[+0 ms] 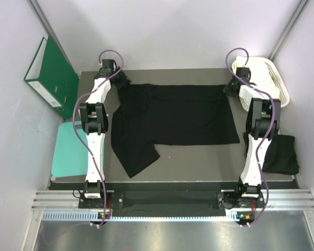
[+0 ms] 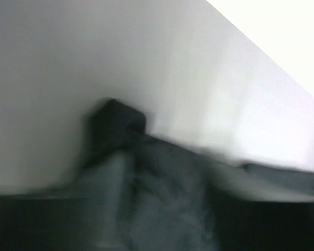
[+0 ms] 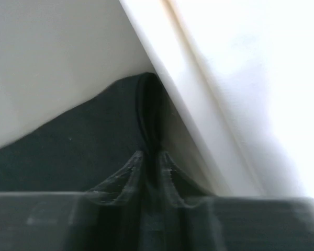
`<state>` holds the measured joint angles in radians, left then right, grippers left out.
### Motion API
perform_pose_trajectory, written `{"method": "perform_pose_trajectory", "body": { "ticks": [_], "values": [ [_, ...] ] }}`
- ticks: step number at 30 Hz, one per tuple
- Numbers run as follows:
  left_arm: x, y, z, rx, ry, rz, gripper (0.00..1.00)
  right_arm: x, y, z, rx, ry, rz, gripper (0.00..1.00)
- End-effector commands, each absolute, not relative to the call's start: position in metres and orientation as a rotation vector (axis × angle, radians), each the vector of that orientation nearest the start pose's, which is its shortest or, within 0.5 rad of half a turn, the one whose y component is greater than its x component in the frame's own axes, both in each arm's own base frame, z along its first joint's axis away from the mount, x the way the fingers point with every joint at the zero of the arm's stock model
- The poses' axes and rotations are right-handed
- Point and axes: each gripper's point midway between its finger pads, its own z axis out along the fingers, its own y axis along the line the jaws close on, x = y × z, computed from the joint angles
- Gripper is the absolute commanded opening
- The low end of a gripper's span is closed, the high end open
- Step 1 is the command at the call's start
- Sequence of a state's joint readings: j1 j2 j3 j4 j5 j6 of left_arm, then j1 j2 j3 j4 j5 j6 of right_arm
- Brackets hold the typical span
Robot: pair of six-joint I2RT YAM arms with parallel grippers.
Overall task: Fold and stack the t-shirts
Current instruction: Fold the flattened tshirt in 1/3 of the way, then grap the side of the flattened tshirt closest away from the robot with both arms
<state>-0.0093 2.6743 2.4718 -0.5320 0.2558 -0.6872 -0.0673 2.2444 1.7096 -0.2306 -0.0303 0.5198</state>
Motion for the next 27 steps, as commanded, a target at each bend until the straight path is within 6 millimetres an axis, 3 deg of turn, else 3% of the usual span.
{"method": "perform_pose_trajectory", "body": {
  "ticks": [1,2,3,4,5,6,7,9,10,12,13,14,15,16,19,20,22,23,24,27],
  "values": [
    [0.654,-0.090,0.205,-0.472,2.039,-0.782,0.89,0.596,-0.022,0.118,0.571,2.096,0.258,0.31],
    [0.647,-0.086,0.216,-0.471,2.029,-0.759,0.99,0.592,-0.023,0.131,0.553,2.077,0.244,0.37],
    [0.637,-0.085,0.218,-0.474,2.046,-0.745,0.99,0.585,-0.026,0.141,0.548,2.072,0.224,0.50],
    [0.621,-0.083,0.248,-0.452,2.028,-0.733,0.99,0.574,-0.027,0.164,0.540,2.043,0.202,0.56],
    [0.612,-0.082,0.258,-0.450,2.030,-0.725,0.99,0.566,-0.029,0.175,0.528,2.035,0.181,0.62],
    [0.601,-0.082,0.254,-0.462,2.061,-0.718,0.99,0.554,-0.030,0.181,0.529,2.048,0.170,0.75],
    [0.585,-0.084,0.277,-0.447,2.046,-0.737,0.99,0.537,-0.030,0.200,0.521,2.029,0.162,0.82],
    [0.559,-0.089,0.275,-0.461,2.105,-0.768,0.99,0.513,-0.031,0.213,0.519,2.034,0.138,1.00],
    [0.536,-0.092,0.273,-0.477,2.138,-0.782,0.99,0.489,-0.030,0.220,0.523,2.044,0.135,1.00],
    [0.507,-0.092,0.258,-0.507,2.194,-0.788,0.99,0.462,-0.031,0.223,0.531,2.062,0.108,1.00],
    [0.476,-0.092,0.241,-0.543,2.247,-0.785,0.99,0.436,-0.033,0.219,0.551,2.092,0.092,1.00],
    [0.460,-0.092,0.233,-0.558,2.272,-0.780,0.99,0.423,-0.033,0.216,0.561,2.107,0.089,1.00],
    [0.435,-0.089,0.240,-0.576,2.278,-0.756,0.99,0.405,-0.033,0.223,0.569,2.095,0.093,1.00],
    [0.407,-0.087,0.204,-0.635,2.374,-0.728,0.99,0.382,-0.033,0.198,0.615,2.168,0.087,1.00],
    [0.345,-0.081,0.191,-0.710,2.445,-0.670,0.99,0.332,-0.033,0.167,0.707,2.242,0.119,1.00],
    [0.319,-0.081,0.167,-0.761,2.515,-0.658,0.99,0.317,-0.032,0.157,0.732,2.277,0.130,0.99],
    [0.284,-0.081,0.166,-0.824,2.533,-0.646,0.99,0.288,-0.033,0.140,0.795,2.293,0.135,0.98],
    [0.263,-0.079,0.147,-0.869,2.576,-0.624,0.99,0.279,-0.028,0.134,0.805,2.307,0.165,0.97],
    [0.252,-0.079,0.154,-0.871,2.540,-0.630,0.99,0.267,-0.026,0.124,0.823,2.320,0.171,0.95],
    [0.215,-0.072,0.138,-0.930,2.583,-0.558,0.99,0.248,-0.019,0.104,0.862,2.352,0.189,0.93]
  ]
}}
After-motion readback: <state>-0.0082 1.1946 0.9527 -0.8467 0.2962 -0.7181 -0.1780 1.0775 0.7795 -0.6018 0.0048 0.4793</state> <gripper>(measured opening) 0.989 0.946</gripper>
